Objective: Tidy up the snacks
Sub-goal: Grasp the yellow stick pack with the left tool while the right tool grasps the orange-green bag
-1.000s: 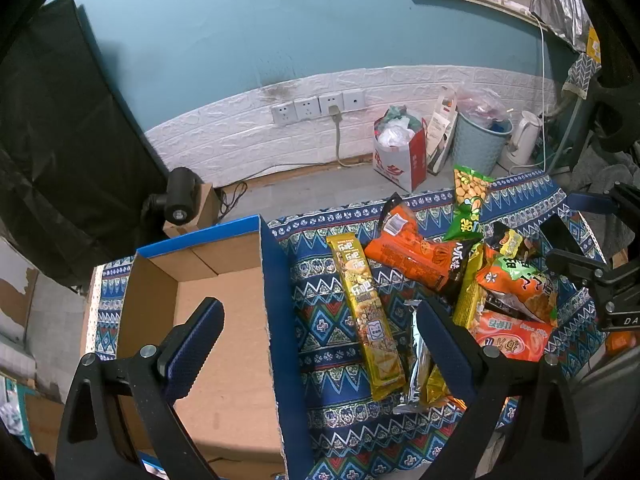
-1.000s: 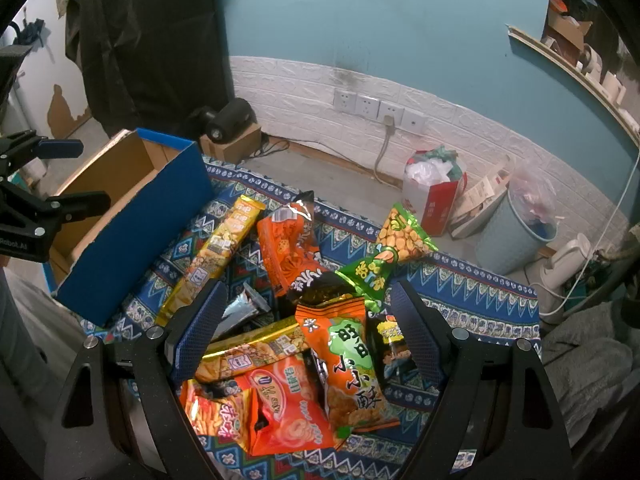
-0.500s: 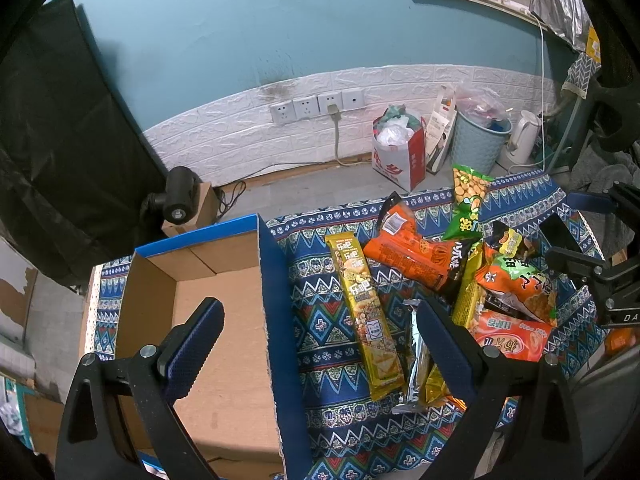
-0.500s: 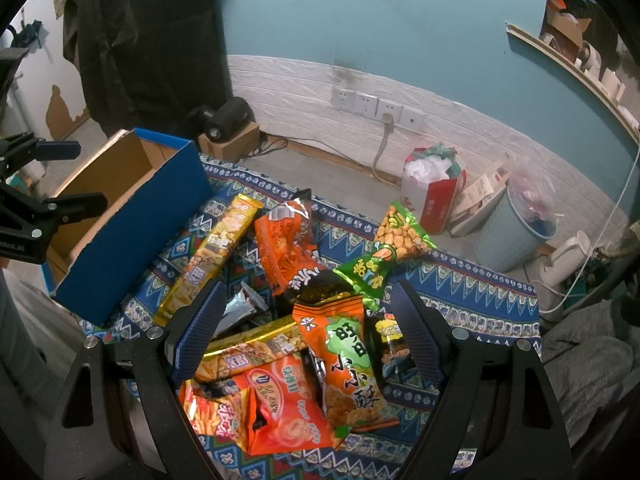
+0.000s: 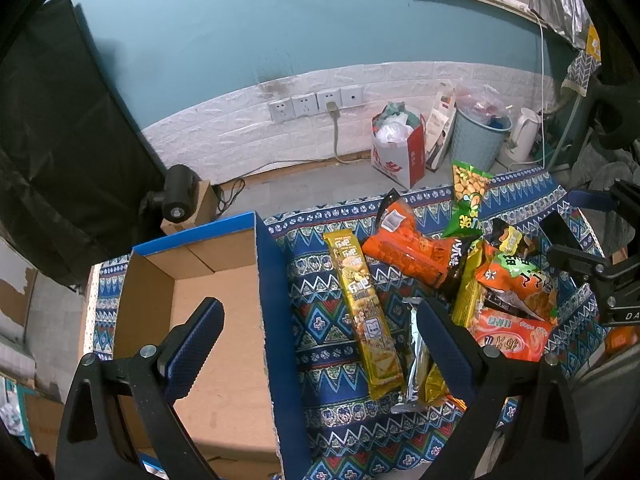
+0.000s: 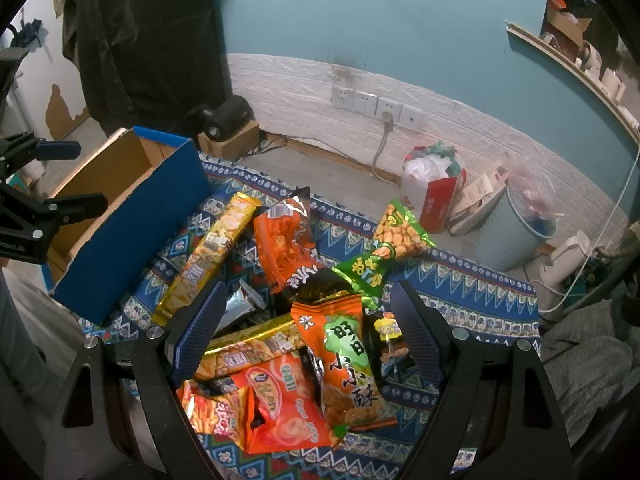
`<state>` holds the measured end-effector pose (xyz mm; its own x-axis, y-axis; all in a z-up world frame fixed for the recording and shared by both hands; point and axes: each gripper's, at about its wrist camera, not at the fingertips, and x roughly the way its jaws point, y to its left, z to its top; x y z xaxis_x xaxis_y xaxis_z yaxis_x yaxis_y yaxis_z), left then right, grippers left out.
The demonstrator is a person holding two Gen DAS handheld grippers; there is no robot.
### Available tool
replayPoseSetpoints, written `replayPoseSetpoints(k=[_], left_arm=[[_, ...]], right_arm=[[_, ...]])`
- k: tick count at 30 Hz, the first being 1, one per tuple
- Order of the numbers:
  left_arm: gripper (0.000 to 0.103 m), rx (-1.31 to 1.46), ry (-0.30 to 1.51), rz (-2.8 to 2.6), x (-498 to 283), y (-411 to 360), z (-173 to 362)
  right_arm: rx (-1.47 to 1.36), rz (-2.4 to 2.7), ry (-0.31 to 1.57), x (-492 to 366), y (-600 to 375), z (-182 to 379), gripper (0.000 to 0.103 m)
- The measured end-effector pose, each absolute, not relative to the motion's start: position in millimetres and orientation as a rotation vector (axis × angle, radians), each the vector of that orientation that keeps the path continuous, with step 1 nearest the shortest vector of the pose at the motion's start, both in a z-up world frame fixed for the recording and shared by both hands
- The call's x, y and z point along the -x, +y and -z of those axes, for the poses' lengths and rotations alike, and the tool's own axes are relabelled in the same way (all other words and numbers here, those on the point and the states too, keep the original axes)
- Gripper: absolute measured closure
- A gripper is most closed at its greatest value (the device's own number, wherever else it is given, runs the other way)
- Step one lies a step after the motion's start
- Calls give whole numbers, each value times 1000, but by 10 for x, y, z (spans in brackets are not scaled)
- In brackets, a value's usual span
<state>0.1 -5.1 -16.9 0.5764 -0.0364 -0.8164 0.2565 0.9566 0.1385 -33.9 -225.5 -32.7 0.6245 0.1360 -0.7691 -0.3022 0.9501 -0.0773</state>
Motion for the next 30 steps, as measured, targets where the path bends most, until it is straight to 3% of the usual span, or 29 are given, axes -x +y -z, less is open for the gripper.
replayPoseSetpoints(k=[15,30], left_arm=[[5,-251,1042,176,-248,-120,492],[5,-277,1210,170,-522,-370,1251]], right_arm=[[219,-237,924,214,-2378,533,20],[251,-197,1151,-80,-2635,1278,20]])
